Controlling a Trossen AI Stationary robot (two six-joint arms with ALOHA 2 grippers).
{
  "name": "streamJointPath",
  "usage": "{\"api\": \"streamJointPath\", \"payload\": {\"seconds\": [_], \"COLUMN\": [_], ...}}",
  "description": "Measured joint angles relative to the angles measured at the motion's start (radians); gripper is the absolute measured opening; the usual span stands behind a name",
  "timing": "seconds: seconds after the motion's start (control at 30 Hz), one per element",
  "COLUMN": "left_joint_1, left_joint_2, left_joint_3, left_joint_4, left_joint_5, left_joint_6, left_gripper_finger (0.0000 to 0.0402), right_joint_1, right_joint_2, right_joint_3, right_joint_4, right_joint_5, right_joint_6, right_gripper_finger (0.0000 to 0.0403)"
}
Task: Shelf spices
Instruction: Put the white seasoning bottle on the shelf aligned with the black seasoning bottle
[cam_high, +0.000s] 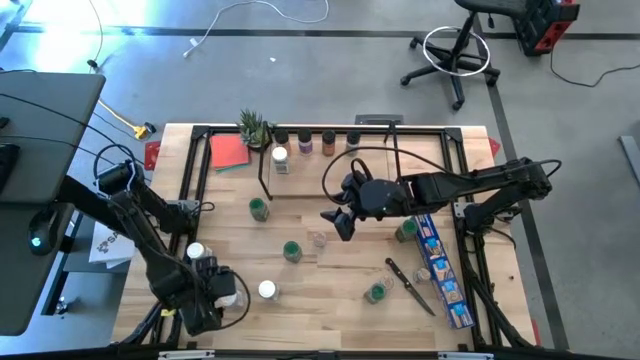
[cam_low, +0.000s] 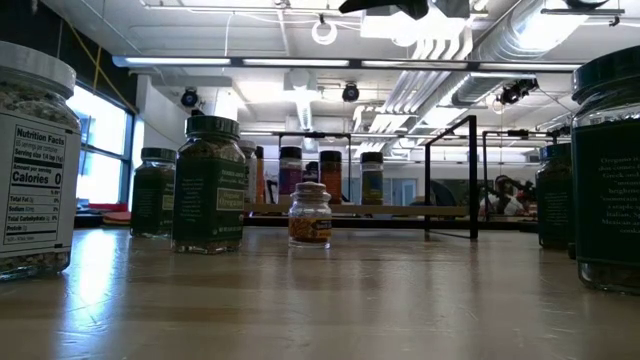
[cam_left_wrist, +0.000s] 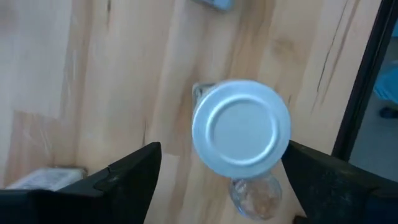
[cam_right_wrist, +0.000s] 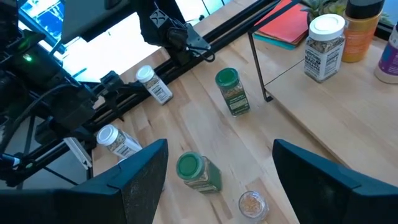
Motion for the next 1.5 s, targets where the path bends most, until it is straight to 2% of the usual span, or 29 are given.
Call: {"api": "streamJointPath", "payload": {"seconds": [0.23,0.37,0.8,0.9,1.03,1.13,1.27,1.37,1.5], "left_joint_1": [0.0,0.0,0.002,0.007,0.042,0.095,0.222,0.361,0.588], "left_joint_2": [0.006,0.031,0.032,0.01,-0.053,-0.119,-0.188,-0.198,-0.157], "left_joint_3": [0.0,0.0,0.0,0.019,0.087,0.149,0.239,0.323,0.421], "left_joint_4": [0.021,0.055,0.062,0.015,-0.148,-0.26,-0.314,-0.307,-0.292], "left_joint_5": [-0.079,-0.084,-0.028,-0.016,-0.002,-0.017,-0.028,-0.051,-0.055], "left_joint_6": [0.036,0.037,0.028,0.069,0.166,0.233,0.37,0.538,0.791], "left_gripper_finger": [0.0322,0.0307,0.0196,0.0196,0.0196,0.0196,0.0196,0.0196,0.0196], "right_joint_1": [0.001,0.001,0.0,0.0,0.0,0.0,0.0,0.0,0.0], "right_joint_2": [0.0,0.0,0.0,0.0,0.0,0.0,-0.006,-0.024,-0.045], "right_joint_3": [0.0,0.0,0.0,0.0,0.0,0.0,0.0,0.011,0.087], "right_joint_4": [0.0,0.0,-0.008,-0.009,-0.009,-0.009,-0.011,-0.062,-0.259], "right_joint_5": [-0.007,-0.011,-0.02,-0.019,-0.02,-0.019,-0.02,-0.024,-0.011], "right_joint_6": [0.031,0.031,0.004,0.004,0.033,0.049,0.051,0.09,0.109], "right_gripper_finger": [0.0283,0.0283,0.0283,0.0283,0.0283,0.0283,0.0283,0.0283,0.0283]}}
